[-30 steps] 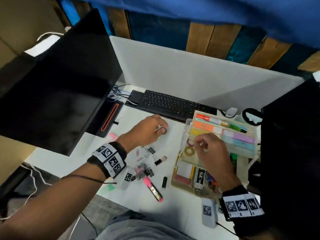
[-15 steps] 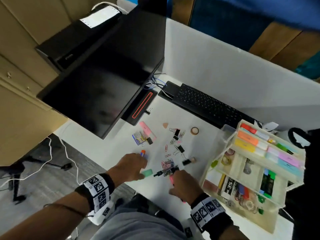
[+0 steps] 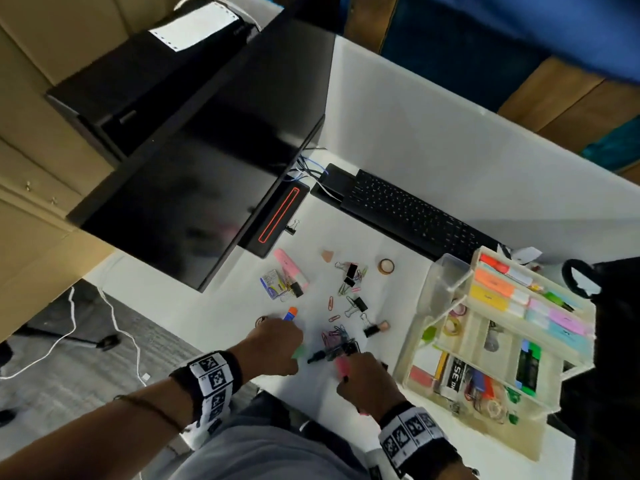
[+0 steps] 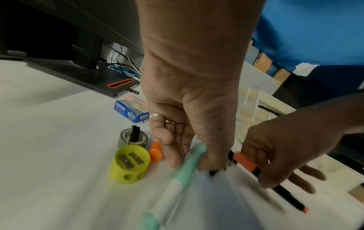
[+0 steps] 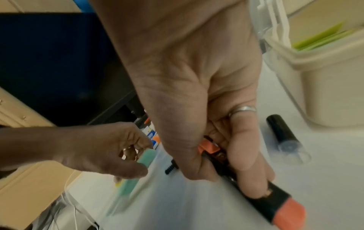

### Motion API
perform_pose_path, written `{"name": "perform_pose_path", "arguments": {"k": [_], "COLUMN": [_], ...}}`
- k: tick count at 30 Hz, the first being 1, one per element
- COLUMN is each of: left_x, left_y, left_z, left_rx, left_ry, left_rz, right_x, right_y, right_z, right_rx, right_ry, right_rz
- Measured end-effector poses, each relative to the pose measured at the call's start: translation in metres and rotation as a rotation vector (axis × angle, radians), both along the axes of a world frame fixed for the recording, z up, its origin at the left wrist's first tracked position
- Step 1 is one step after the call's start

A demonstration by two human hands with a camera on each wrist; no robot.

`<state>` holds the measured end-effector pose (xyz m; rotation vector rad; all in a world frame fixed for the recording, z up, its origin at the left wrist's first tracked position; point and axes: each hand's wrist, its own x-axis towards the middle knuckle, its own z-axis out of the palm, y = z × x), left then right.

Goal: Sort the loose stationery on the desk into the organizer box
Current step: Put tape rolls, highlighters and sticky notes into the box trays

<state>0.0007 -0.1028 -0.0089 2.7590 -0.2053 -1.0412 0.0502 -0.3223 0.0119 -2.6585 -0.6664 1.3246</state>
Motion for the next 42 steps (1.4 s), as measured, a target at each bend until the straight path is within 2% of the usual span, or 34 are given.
{"name": "perform_pose_path", "arguments": {"k": [2, 5, 9, 11, 15, 20, 24, 29, 35, 42], "left_x": [0.005, 0.019, 0.044, 0.059, 0.084, 0.103, 0.124, 0.155, 0.172, 0.168], "left_y": [0.007, 0.019, 0.024, 0.019, 0.009, -0.010, -0.027, -0.043, -0.050, -0.044], "left_z": [0.004, 0.013, 0.031, 0.039, 0.038, 0.028, 0.018, 0.003, -0.006, -0.006], "left_rx": [-0.070, -0.214, -0.527, -0.583, -0.304, -0.163, -0.130, -0.077, -0.050, -0.018], "left_ry": [-0.048, -0.142, -0.220, -0.253, -0.383, -0.389, -0.376, -0.265, -0.193, -0.132], "left_rz": [0.091, 0.216, 0.509, 0.600, 0.495, 0.416, 0.382, 0.569, 0.659, 0.759], "right_x": [0.004, 0.017, 0.038, 0.049, 0.066, 0.074, 0.080, 0.086, 0.099, 0.119], "right_y": [-0.003, -0.011, -0.029, -0.040, -0.064, -0.090, -0.110, -0.133, -0.171, -0.234], "right_z": [0.007, 0.019, 0.043, 0.052, 0.058, 0.065, 0.064, 0.077, 0.100, 0.104], "right_rx": [0.045, 0.085, 0.228, 0.293, 0.303, 0.352, 0.376, 0.474, 0.540, 0.586], "right_ry": [0.017, -0.027, -0.010, -0.031, -0.148, -0.124, -0.216, -0.300, -0.448, -0.483], "right_rz": [-0.084, -0.114, -0.182, -0.238, -0.258, -0.359, -0.384, -0.406, -0.463, -0.584]}}
